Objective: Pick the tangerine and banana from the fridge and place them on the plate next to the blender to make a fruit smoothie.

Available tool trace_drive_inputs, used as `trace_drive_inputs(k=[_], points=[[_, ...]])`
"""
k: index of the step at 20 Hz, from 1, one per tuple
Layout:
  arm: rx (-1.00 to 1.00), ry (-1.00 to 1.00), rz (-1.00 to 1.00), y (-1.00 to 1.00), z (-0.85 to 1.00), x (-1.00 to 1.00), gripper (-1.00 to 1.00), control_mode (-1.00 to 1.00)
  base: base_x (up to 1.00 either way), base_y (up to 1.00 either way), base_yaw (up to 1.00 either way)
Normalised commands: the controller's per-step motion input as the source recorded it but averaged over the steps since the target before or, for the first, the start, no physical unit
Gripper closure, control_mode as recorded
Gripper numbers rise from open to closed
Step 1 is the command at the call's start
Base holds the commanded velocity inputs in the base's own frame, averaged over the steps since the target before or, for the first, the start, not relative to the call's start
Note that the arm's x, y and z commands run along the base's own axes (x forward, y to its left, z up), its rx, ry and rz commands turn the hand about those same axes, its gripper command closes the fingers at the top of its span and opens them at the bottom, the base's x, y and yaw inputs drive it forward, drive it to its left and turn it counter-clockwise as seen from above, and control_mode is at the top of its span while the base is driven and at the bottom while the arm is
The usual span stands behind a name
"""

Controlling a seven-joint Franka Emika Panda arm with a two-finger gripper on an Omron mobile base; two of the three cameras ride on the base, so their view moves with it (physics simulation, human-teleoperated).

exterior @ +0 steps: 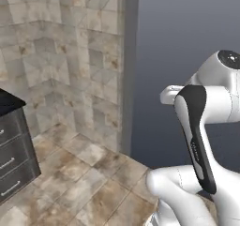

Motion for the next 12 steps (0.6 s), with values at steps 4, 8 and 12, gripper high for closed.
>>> trace_drive_inputs(k=[4,8,12], points=[[0.0,0.0,0.0,0.0,0.0,0.0,1.0,1.0,0.0,0.0,1.0],[0.0,0.0,0.0,0.0,0.0,0.0,1.0,1.0,0.1,0.0,0.95],[0.0,0.0,0.0,0.0,0.0,0.0,1.0,1.0,0.71,0.0,0.65]])
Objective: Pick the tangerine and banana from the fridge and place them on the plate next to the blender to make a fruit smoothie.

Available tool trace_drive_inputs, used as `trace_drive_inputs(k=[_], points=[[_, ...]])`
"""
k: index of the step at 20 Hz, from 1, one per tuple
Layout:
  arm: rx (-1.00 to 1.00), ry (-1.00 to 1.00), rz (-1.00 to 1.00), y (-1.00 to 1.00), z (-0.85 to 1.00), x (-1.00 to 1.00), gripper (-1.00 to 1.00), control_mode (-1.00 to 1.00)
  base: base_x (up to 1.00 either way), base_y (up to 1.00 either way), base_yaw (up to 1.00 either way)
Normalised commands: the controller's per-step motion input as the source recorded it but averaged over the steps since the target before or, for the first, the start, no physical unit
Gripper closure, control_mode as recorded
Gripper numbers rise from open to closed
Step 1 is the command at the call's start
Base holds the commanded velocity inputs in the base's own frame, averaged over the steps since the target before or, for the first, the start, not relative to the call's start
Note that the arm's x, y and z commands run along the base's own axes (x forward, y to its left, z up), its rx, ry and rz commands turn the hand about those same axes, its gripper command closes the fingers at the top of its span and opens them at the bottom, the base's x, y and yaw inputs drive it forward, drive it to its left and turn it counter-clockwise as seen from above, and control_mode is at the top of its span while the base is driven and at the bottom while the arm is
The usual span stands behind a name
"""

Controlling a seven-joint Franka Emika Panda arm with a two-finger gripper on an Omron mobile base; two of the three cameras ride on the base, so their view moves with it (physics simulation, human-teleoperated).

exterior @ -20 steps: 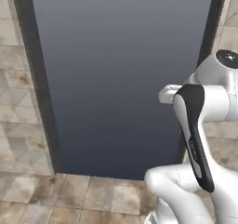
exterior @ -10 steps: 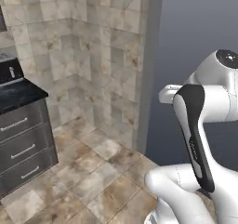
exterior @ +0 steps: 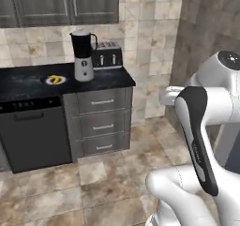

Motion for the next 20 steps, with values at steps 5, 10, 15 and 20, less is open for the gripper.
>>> trace_drive_inputs(k=[5,10,15,20], points=[[0.0,0.0,0.0,0.0,0.0,0.0,1.0,1.0,0.99,0.15,0.41],[0.0,0.0,0.0,0.0,0.0,0.0,1.0,1.0,1.0,0.63,0.19],[0.0,0.0,0.0,0.0,0.0,0.0,1.0,1.0,0.96,0.88,0.0],[0.0,0.0,0.0,0.0,0.0,0.0,1.0,1.0,0.72,0.81,0.0]])
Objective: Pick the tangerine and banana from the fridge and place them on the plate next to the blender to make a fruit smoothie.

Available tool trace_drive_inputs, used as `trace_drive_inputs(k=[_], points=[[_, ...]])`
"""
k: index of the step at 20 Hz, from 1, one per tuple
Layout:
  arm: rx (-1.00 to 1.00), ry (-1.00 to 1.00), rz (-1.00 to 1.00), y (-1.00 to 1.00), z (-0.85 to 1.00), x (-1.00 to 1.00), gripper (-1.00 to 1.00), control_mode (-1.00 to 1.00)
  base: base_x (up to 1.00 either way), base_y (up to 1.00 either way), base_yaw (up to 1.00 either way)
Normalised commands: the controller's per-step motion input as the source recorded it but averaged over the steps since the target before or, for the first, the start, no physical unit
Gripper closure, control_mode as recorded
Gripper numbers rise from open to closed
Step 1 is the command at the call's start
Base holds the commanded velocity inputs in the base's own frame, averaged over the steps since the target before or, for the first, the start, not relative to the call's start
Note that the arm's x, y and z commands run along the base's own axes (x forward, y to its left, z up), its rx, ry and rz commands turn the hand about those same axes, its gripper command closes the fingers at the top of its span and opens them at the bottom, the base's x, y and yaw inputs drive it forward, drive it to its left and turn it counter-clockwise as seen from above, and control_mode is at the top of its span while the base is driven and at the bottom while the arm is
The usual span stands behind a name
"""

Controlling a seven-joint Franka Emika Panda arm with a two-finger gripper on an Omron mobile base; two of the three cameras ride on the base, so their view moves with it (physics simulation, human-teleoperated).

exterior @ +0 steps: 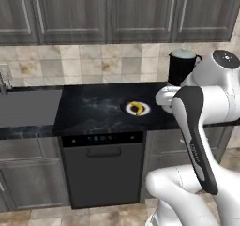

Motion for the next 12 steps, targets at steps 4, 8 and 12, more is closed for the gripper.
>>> trace_drive_inputs(k=[4,8,12], points=[[0.0,0.0,0.0,0.0,0.0,0.0,1.0,1.0,0.54,0.33,-0.05],[0.0,0.0,0.0,0.0,0.0,0.0,1.0,1.0,0.55,0.06,-0.05],[0.0,0.0,0.0,0.0,0.0,0.0,1.0,1.0,0.6,0.01,-0.04]])
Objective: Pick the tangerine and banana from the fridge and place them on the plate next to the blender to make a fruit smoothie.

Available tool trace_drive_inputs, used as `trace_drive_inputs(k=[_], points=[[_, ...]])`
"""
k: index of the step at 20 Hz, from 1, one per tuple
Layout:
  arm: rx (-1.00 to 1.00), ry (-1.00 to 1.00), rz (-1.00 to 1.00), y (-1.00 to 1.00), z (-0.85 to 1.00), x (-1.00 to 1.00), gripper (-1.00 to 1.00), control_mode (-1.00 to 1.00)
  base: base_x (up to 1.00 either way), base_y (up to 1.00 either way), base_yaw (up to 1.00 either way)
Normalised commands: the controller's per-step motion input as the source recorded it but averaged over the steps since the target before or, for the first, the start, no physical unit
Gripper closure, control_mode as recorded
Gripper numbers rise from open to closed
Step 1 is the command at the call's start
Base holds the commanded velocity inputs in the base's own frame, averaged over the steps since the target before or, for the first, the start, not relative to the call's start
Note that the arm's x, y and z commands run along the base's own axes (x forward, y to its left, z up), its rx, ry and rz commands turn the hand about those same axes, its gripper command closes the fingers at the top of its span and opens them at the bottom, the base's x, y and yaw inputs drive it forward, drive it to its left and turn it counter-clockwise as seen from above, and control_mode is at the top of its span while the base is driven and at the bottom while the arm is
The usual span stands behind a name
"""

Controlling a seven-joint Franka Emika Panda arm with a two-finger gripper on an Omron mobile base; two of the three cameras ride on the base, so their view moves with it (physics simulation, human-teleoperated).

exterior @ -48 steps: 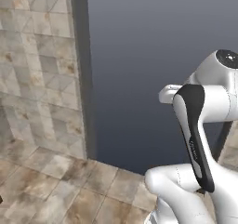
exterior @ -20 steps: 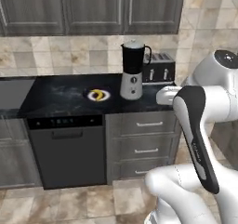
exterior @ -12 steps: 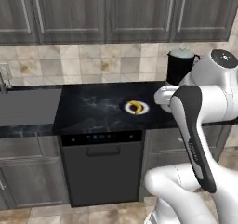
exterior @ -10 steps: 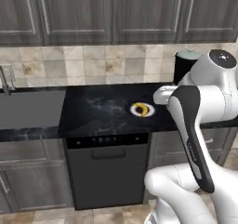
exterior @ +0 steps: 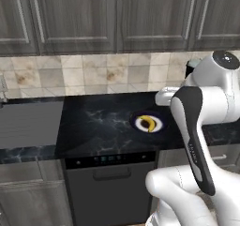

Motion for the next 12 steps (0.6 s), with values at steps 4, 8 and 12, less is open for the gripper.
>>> trace_drive_inputs(k=[4,8,12], points=[[0.0,0.0,0.0,0.0,0.0,0.0,1.0,1.0,0.45,0.01,-0.01],[0.0,0.17,0.0,-0.08,-0.14,0.4,1.0,-1.0,0.1,0.0,0.0],[0.0,0.28,0.0,-0.31,-0.72,0.73,1.0,-1.0,0.0,0.0,0.0]])
